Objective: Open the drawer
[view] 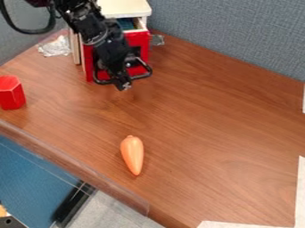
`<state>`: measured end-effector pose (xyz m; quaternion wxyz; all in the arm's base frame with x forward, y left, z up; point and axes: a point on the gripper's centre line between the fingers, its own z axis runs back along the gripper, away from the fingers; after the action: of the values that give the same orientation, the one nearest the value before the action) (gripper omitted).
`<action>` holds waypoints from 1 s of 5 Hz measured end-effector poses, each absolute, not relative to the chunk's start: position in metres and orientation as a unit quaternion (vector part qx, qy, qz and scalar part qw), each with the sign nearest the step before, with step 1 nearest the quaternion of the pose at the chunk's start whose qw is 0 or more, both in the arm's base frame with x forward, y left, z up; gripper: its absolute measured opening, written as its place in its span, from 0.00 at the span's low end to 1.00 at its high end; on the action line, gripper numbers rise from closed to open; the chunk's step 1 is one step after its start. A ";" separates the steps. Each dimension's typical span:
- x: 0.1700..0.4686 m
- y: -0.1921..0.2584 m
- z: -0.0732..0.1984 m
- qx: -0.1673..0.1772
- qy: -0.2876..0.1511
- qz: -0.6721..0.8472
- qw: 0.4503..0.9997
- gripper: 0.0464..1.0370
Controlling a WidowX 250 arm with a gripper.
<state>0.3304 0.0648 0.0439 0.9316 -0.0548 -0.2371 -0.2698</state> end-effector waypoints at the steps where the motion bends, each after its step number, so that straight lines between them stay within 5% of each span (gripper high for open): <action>1: 0.321 0.054 0.045 -0.061 -0.238 -0.276 0.929 0.08; 5: 0.295 0.031 0.041 -0.056 -0.237 -0.298 0.923 0.08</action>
<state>0.2955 0.0308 0.0413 0.9230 -0.0555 -0.2370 -0.2979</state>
